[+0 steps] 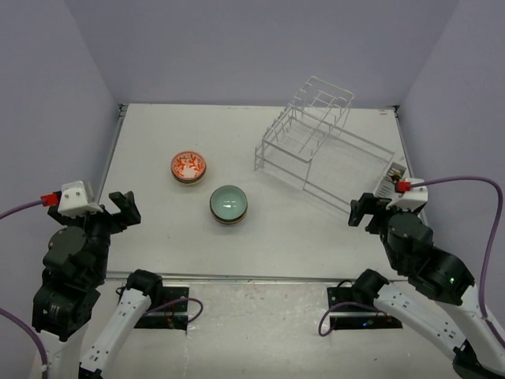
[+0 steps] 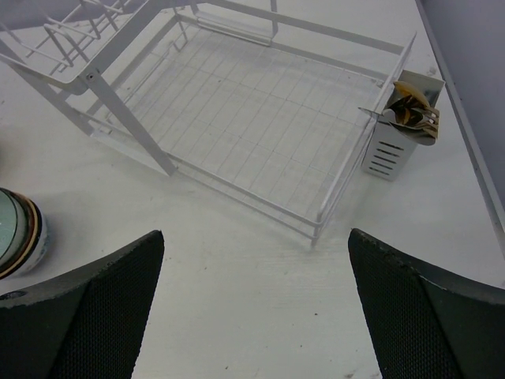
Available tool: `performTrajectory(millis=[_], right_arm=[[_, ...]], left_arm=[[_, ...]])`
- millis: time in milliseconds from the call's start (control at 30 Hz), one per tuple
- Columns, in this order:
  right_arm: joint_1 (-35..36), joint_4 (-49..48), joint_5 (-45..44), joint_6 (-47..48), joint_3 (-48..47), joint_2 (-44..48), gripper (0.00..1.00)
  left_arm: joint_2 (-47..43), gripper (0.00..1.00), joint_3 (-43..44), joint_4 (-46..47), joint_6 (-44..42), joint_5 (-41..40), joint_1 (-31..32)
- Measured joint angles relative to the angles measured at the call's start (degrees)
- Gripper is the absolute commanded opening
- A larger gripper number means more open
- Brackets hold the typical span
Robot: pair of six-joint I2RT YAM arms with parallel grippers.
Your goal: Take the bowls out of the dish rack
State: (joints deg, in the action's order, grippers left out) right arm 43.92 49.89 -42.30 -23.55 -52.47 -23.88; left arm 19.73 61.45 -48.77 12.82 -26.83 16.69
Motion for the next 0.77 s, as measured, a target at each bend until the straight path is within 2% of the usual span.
performTrajectory(millis=[367,767], right_arm=[[0.0,-1.8,-3.9,-1.1,0.9,-4.1,0.99],[0.0,-2.4,-6.8,-2.3,1.4,-4.7,0.99]], left_arm=[[0.4,1.0,-3.0,1.9,-0.2,0.5,0.2],[3.1,1.0,-6.5,5.0,0.0,0.6,0.2]])
